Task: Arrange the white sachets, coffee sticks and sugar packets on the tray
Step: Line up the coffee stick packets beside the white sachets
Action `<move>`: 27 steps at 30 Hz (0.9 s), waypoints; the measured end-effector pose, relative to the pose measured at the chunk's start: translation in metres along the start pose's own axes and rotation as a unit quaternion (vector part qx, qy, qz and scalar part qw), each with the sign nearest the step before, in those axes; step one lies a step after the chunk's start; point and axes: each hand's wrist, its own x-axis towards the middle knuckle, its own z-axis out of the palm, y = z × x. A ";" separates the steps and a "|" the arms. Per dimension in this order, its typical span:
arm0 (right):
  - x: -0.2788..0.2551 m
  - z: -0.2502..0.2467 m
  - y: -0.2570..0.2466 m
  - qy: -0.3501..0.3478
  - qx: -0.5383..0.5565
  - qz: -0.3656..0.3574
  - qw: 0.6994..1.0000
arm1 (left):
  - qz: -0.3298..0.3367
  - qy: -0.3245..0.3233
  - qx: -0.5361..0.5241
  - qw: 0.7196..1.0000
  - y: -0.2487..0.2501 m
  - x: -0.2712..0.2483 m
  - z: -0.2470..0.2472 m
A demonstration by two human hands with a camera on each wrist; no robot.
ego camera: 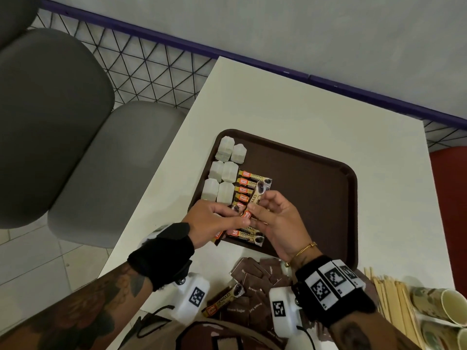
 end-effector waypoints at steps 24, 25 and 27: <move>0.033 -0.022 -0.032 -0.028 -0.442 -0.204 0.873 | 0.008 0.095 -0.029 0.995 0.033 0.038 -0.012; 0.038 -0.023 -0.032 -0.030 -0.438 -0.193 0.878 | 0.011 0.105 -0.024 0.994 0.033 0.039 -0.013; 0.050 -0.025 -0.033 -0.029 -0.433 -0.184 0.882 | 0.020 0.123 -0.008 0.992 0.032 0.039 -0.015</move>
